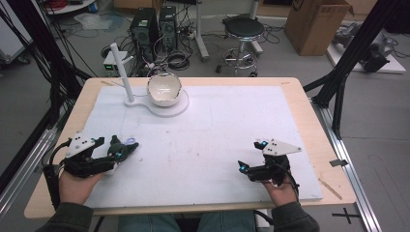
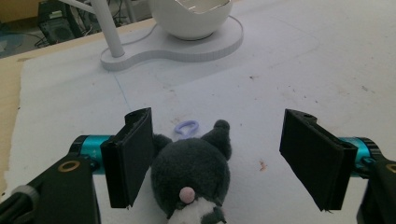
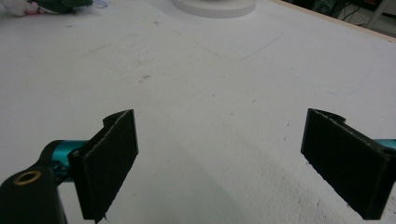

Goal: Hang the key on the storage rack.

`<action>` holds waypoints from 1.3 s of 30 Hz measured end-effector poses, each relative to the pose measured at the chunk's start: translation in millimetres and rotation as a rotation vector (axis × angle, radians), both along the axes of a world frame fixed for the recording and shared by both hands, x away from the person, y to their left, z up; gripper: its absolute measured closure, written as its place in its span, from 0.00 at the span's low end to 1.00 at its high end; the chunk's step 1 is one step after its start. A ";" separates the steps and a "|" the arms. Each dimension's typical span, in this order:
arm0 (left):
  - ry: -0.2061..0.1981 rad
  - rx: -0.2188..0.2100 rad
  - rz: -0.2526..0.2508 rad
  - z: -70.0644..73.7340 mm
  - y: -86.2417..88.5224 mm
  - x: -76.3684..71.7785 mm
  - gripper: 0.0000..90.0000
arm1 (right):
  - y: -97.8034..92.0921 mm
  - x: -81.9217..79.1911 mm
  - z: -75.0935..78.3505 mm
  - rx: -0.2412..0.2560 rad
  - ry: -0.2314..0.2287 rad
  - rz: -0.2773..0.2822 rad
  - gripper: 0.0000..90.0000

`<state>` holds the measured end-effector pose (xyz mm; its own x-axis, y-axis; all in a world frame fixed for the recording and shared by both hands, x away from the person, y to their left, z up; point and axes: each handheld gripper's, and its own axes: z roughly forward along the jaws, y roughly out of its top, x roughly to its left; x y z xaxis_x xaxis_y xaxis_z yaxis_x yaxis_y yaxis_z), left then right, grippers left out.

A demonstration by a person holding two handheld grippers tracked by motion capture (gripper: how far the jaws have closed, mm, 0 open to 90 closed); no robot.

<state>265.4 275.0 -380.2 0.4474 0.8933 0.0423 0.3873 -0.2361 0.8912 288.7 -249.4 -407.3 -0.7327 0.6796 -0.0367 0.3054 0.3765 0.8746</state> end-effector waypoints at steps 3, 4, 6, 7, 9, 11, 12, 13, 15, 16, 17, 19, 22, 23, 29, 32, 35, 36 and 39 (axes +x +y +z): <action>0.015 0.006 0.008 -3.9 1.7 2.6 0.31 | -0.5 -0.2 0.1 0.000 0.000 -0.003 0.11; 0.018 0.006 0.010 -5.0 2.5 3.5 0.31 | -0.5 -0.2 0.0 0.003 -0.001 -0.001 0.11; 0.022 0.004 0.012 -7.1 4.0 4.7 0.31 | -0.3 -0.6 0.1 0.002 -0.001 -0.002 0.11; 0.025 0.008 0.013 -8.2 4.6 5.1 0.31 | -0.2 -0.8 0.2 0.002 0.000 0.000 0.11; 0.036 0.012 0.013 -10.5 5.4 5.8 0.32 | -0.4 -0.6 0.1 0.001 -0.002 0.000 0.11; 0.044 0.018 0.013 -13.4 5.3 6.7 0.33 | -0.4 -0.7 0.0 0.004 0.000 -0.002 0.11; 0.049 0.021 0.014 -14.8 5.0 7.2 0.34 | -0.5 -0.5 0.0 0.004 -0.001 -0.001 0.11; 0.055 0.026 0.012 -16.1 5.3 7.7 0.34 | -0.5 -0.7 0.0 0.004 0.001 -0.001 0.11; 0.062 0.030 0.017 -18.7 5.6 8.6 0.34 | -0.5 -0.7 -0.1 0.003 0.000 0.002 0.11; 0.069 0.029 0.017 -19.8 5.7 9.0 0.34 | -0.4 -0.7 -0.1 0.001 -0.001 0.002 0.11; 0.073 0.034 0.018 -20.8 5.8 9.3 0.35 | -0.2 -0.8 -0.1 0.001 0.000 0.002 0.11; 0.079 0.038 0.019 -22.3 5.4 9.9 0.35 | 0.1 -0.6 -0.2 -0.001 -0.002 0.006 0.11; 0.090 0.054 0.024 -24.4 5.4 11.1 0.36 | 0.4 -0.5 -0.2 0.001 -0.003 0.007 0.11; 0.094 0.055 0.026 -25.5 5.3 11.6 0.36 | 0.4 -0.6 -0.2 0.000 -0.002 0.007 0.11; 0.116 0.073 0.043 -30.7 4.7 13.1 0.36 | 0.2 -0.9 -0.3 0.000 0.002 0.003 0.11; 0.129 0.077 0.045 -32.6 4.9 13.6 0.36 | 0.3 -0.8 -0.5 0.001 0.002 0.004 0.11; 0.144 0.084 0.046 -34.8 4.2 13.9 0.36 | 0.4 -0.5 -0.5 0.001 -0.003 0.008 0.11; 0.146 0.086 0.048 -35.7 3.7 13.9 0.36 | 0.6 -0.7 -0.6 0.001 0.000 0.011 0.11; 0.160 0.101 0.048 -37.5 2.9 13.9 0.36 | 0.8 -0.9 -0.6 -0.001 -0.002 0.010 0.11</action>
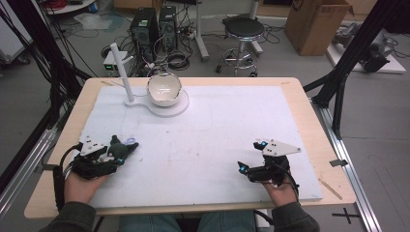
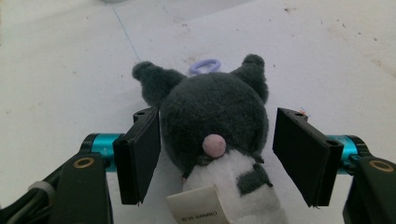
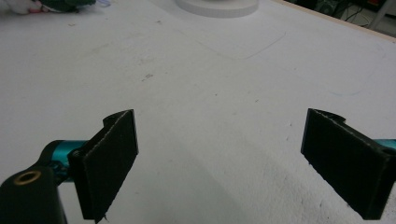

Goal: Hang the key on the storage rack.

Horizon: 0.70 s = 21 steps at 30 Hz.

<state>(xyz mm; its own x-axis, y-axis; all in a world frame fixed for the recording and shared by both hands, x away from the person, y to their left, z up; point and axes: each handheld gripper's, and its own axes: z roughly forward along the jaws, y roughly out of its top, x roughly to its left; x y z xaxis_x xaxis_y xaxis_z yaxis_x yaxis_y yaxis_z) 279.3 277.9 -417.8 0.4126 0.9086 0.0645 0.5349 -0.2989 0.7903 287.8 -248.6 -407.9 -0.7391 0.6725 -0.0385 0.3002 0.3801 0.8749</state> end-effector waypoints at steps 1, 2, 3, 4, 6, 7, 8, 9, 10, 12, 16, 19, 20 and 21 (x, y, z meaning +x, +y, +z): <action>0.002 0.002 0.006 -0.8 -0.7 0.1 0.36 | -0.1 0.0 0.1 -0.001 0.001 0.001 0.11; 0.007 0.011 0.005 -1.1 -0.5 0.2 0.36 | -0.2 -0.1 0.2 0.000 0.002 0.000 0.11; 0.012 0.011 0.006 -1.8 -0.5 0.4 0.36 | -0.3 0.0 0.3 0.000 -0.001 -0.002 0.11; 0.017 0.011 0.009 -2.5 -0.4 0.6 0.36 | -0.6 0.3 0.3 0.000 -0.005 -0.003 0.11; 0.029 0.017 0.018 -4.3 -0.6 1.2 0.36 | -0.6 -0.1 0.2 0.002 0.000 -0.005 0.11; 0.037 0.016 0.019 -5.2 -0.8 1.6 0.36 | -0.7 -0.1 0.2 0.002 0.002 -0.007 0.11; 0.037 0.016 0.019 -5.2 -0.8 1.6 0.36 | -0.7 -0.1 0.2 0.002 0.002 -0.007 0.11; 0.044 0.016 0.024 -6.9 -1.9 2.4 0.36 | -0.8 0.0 0.2 0.001 -0.001 -0.008 0.11; 0.055 0.022 0.022 -7.2 -2.1 2.8 0.36 | -0.7 0.0 0.1 0.001 0.001 -0.008 0.11; 0.062 0.026 0.024 -8.5 -3.8 3.9 0.36 | -0.5 0.0 0.1 0.001 0.003 -0.008 0.11; 0.070 0.035 0.039 -9.4 -5.6 5.4 0.37 | -0.5 0.5 -0.1 -0.001 -0.005 -0.003 0.11; 0.068 0.035 0.041 -9.6 -5.5 5.3 0.41 | -0.5 0.0 0.1 0.002 -0.001 -0.009 0.11; 0.067 0.035 0.043 -9.5 -5.5 5.1 0.42 | -0.5 -0.1 0.0 0.003 0.000 -0.008 0.11; 0.068 0.036 0.042 -9.4 -5.2 5.1 0.44 | -0.6 0.0 0.0 0.002 -0.004 -0.008 0.11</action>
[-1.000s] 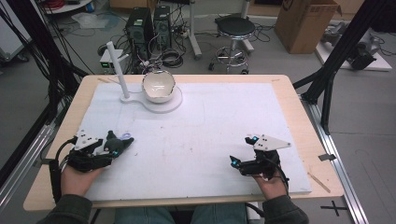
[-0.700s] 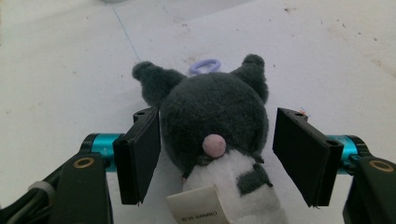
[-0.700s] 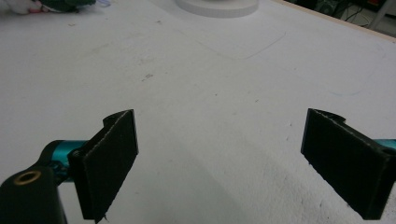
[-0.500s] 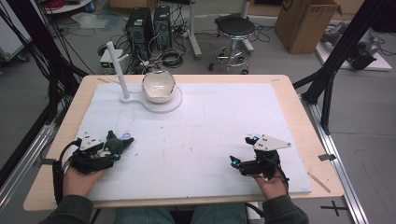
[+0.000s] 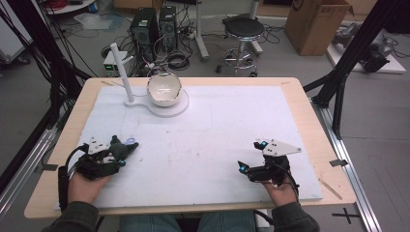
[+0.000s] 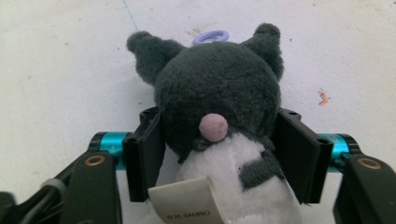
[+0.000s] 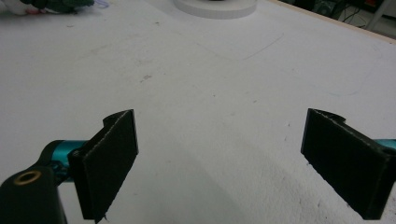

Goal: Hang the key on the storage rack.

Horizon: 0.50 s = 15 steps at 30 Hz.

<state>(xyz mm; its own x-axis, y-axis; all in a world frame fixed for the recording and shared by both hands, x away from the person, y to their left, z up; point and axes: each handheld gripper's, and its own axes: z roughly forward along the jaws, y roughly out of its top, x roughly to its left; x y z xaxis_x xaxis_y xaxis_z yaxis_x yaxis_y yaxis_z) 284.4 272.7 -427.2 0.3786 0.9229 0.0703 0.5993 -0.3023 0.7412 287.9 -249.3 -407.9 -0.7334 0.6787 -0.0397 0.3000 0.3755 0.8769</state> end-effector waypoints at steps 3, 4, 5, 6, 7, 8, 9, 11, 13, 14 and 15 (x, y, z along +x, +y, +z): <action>-0.001 0.007 -0.002 0.4 -0.3 -0.4 0.48 | -0.2 -0.1 -0.2 0.002 -0.003 0.001 0.11; -0.002 0.010 -0.004 0.4 -0.5 -0.6 0.49 | -0.2 -0.2 -0.1 0.002 -0.003 0.000 0.11; -0.007 0.005 0.001 0.1 -1.1 -0.9 0.50 | -0.2 -0.3 -0.2 0.003 -0.003 0.001 0.11; -0.005 0.009 -0.004 0.4 -0.6 -1.1 0.51 | -0.3 -0.4 -0.1 0.004 -0.003 0.000 0.11; -0.005 0.011 -0.008 0.4 0.0 -1.3 0.52 | -0.2 -0.5 0.0 0.008 0.000 -0.001 0.11; -0.008 0.003 -0.009 0.2 0.1 -1.3 0.53 | -0.2 -0.6 0.1 0.009 0.000 -0.001 0.11; -0.008 0.003 -0.011 0.4 0.4 -1.5 0.54 | -0.4 -0.2 0.0 0.007 -0.005 -0.001 0.11; -0.015 0.003 -0.011 0.5 0.4 -2.2 0.55 | -0.5 0.0 -0.3 0.003 -0.002 0.003 0.11; -0.026 0.016 -0.016 1.4 0.3 -2.9 0.56 | -0.3 0.2 -0.5 0.004 -0.002 0.002 0.11; -0.033 0.013 -0.015 1.9 0.2 -3.4 0.56 | -0.3 0.3 -0.5 0.003 -0.002 0.003 0.11; -0.040 0.016 -0.015 2.9 0.5 -4.2 0.57 | -0.3 0.3 -0.5 0.004 -0.002 0.003 0.11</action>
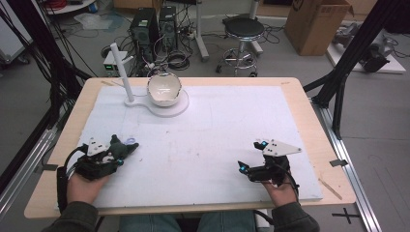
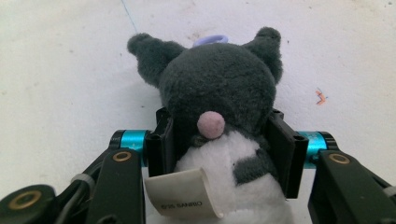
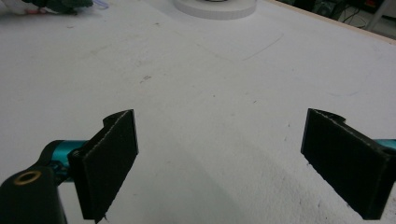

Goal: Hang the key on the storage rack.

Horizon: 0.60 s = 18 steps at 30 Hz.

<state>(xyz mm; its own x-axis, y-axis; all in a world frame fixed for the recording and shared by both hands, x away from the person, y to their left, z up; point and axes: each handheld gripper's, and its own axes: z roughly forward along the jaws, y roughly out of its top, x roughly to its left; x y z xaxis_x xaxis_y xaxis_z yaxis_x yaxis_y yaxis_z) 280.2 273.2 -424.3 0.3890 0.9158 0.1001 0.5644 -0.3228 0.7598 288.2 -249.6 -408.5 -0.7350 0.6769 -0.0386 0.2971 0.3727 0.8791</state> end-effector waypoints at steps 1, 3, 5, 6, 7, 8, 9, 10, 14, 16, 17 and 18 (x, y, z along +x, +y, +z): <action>-0.011 -0.006 0.000 0.6 0.0 -0.5 0.57 | -0.1 0.0 0.0 0.000 -0.001 0.000 0.11; -0.016 -0.002 -0.003 1.6 0.3 -1.3 0.57 | -0.2 -0.1 -0.1 0.001 0.000 -0.001 0.11; -0.037 -0.012 -0.004 3.1 0.0 -3.3 0.57 | -0.5 0.0 -0.1 -0.003 0.000 -0.005 0.11; -0.041 -0.011 -0.005 3.6 0.3 -3.9 0.57 | -0.3 -0.2 -0.2 -0.002 0.003 -0.005 0.11; -0.046 -0.010 -0.005 4.0 0.5 -4.6 0.57 | -0.4 0.4 -0.4 -0.003 -0.003 0.000 0.11; -0.056 -0.011 -0.005 4.6 0.7 -5.1 0.57 | -0.1 0.1 -0.4 -0.001 0.002 0.001 0.11; -0.066 -0.016 -0.005 5.3 0.7 -6.1 0.57 | 0.1 0.0 -0.4 -0.001 0.003 0.001 0.11; -0.075 -0.016 -0.006 6.2 1.0 -6.9 0.57 | 0.3 -0.1 -0.5 -0.002 0.003 0.000 0.11; -0.121 -0.022 -0.013 10.3 1.3 -10.5 0.57 | 0.7 -0.3 -0.4 -0.004 0.002 0.002 0.11; -0.134 -0.028 -0.020 12.1 1.0 -12.2 0.57 | 0.8 -0.5 -0.3 -0.004 0.003 0.001 0.11; -0.143 -0.026 -0.018 12.7 0.4 -13.1 0.57 | 0.6 -0.2 -0.3 -0.006 -0.003 0.004 0.11; -0.153 -0.027 -0.019 13.4 0.0 -13.7 0.57 | 0.6 -0.3 -0.2 -0.006 -0.005 0.004 0.11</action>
<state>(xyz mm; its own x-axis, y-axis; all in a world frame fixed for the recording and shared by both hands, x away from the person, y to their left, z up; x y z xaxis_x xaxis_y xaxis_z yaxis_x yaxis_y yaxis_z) 266.5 273.2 -410.9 0.3888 0.9114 0.1351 0.4355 -0.3109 0.8448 287.9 -249.0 -408.7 -0.7376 0.6736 -0.0464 0.2911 0.3792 0.8783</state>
